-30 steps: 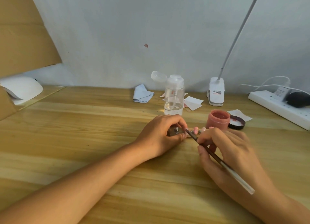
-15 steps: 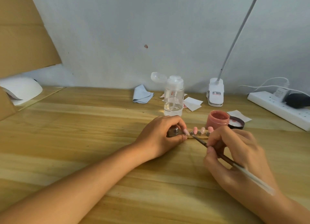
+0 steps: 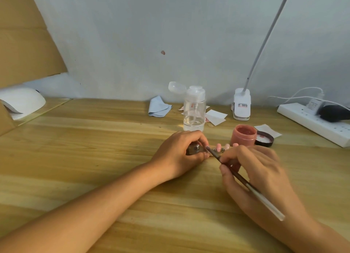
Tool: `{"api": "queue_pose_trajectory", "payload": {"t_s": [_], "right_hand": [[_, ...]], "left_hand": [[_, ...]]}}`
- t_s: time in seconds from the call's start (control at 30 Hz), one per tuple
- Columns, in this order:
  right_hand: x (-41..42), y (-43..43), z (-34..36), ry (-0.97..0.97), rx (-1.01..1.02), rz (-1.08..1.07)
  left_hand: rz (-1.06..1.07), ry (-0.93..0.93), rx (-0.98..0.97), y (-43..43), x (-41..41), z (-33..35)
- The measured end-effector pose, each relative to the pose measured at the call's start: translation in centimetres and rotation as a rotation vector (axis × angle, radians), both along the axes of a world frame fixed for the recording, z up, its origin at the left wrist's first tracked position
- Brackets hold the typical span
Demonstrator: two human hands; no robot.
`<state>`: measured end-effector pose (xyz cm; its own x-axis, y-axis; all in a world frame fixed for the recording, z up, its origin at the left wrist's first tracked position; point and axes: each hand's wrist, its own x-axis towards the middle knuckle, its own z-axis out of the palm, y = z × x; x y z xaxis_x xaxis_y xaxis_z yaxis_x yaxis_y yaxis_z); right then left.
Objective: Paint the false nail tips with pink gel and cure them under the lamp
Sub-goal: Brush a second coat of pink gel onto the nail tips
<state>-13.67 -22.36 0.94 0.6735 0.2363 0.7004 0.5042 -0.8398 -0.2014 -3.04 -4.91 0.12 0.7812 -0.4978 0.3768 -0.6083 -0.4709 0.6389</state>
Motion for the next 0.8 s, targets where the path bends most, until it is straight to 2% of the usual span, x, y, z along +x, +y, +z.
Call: {"api": "queue_pose_trajectory", "payload": {"t_s": [0.07,0.2,0.37,0.53,0.7,0.8], "right_hand": [[-0.08,-0.15,-0.02,0.008,0.017,-0.014],[-0.54,-0.26,0.45,0.015,0.179,-0.039],[-0.29,0.09,0.34,0.026,0.090,-0.019],[-0.85,-0.05,0.69,0.015,0.315,-0.040],[-0.48,0.12,0.72,-0.040,0.321,-0.076],[-0.95,0.08,0.71,-0.059,0.444,-0.039]], "left_hand": [[-0.004,0.001,-0.006,0.03,0.00,0.01],[-0.011,0.013,-0.006,0.06,-0.06,0.02],[-0.005,0.004,-0.013,-0.01,-0.01,0.01],[-0.017,0.005,-0.016,-0.01,0.01,0.00],[-0.029,0.003,-0.028,0.00,0.02,-0.05],[-0.017,-0.008,-0.027,0.04,0.03,-0.11]]}}
